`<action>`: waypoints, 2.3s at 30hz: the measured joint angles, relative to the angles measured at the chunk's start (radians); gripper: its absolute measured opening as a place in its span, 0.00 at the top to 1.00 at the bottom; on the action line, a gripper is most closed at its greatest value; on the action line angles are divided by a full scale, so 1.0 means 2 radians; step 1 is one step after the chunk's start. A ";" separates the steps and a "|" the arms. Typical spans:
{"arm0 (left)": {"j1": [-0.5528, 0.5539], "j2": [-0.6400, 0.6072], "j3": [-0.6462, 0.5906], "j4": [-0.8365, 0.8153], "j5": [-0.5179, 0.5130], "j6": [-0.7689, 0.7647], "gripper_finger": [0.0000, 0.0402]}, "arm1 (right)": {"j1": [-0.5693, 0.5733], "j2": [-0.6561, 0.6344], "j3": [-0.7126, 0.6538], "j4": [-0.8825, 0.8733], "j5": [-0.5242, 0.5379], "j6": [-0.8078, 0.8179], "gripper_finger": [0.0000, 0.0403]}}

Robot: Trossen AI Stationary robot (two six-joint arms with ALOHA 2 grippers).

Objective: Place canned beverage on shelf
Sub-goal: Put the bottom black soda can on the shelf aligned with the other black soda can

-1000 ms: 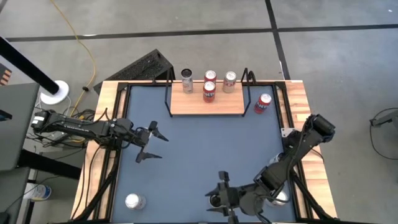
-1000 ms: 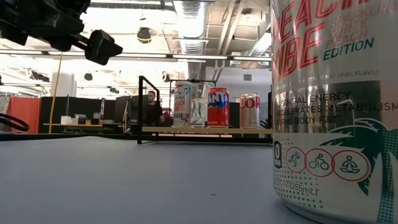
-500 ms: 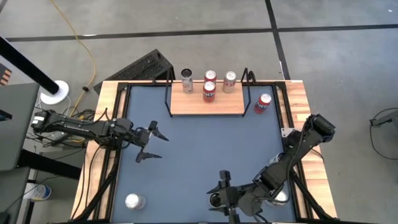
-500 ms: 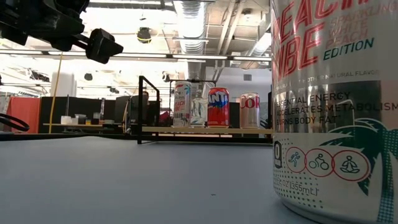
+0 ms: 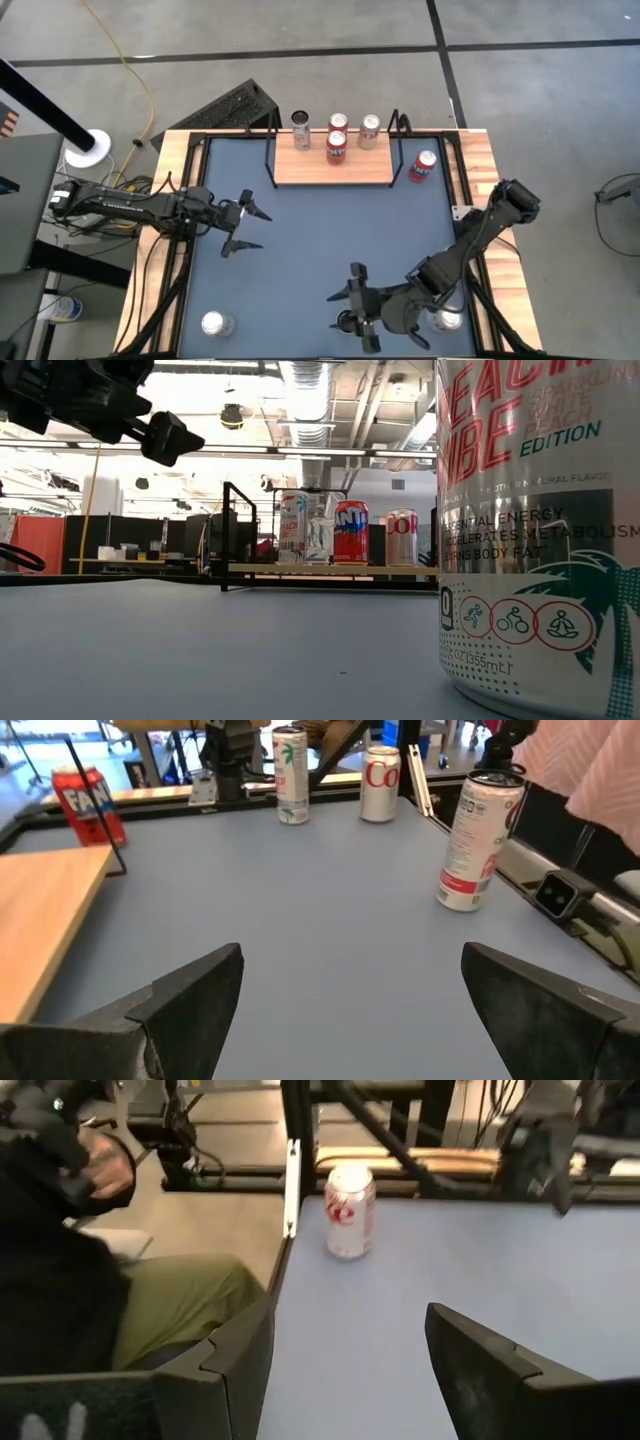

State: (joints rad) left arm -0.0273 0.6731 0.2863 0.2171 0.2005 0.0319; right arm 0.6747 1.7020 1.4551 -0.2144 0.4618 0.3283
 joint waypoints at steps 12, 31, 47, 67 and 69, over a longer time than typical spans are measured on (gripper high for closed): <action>0.000 0.000 0.000 -0.017 -0.001 0.018 0.09 | -0.032 0.010 0.089 -0.165 -0.030 0.155 0.38; 0.000 0.000 0.000 -0.020 0.014 0.080 0.09 | 0.004 0.124 0.246 -0.369 -0.012 0.375 0.47; 0.000 0.000 0.000 -0.016 0.024 0.084 0.09 | -0.013 0.247 0.440 -0.565 -0.081 0.404 0.37; 0.000 0.000 0.000 -0.027 0.055 0.097 0.09 | -0.090 0.249 0.439 -0.584 -0.245 0.386 0.20; 0.000 0.000 0.000 -0.029 0.056 0.098 0.09 | -0.094 0.249 0.439 -0.582 -0.245 0.386 0.20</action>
State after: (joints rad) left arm -0.0273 0.6735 0.2867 0.1592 0.3119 0.2270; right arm 0.4864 2.2002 2.3329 -1.3791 -0.0284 1.1006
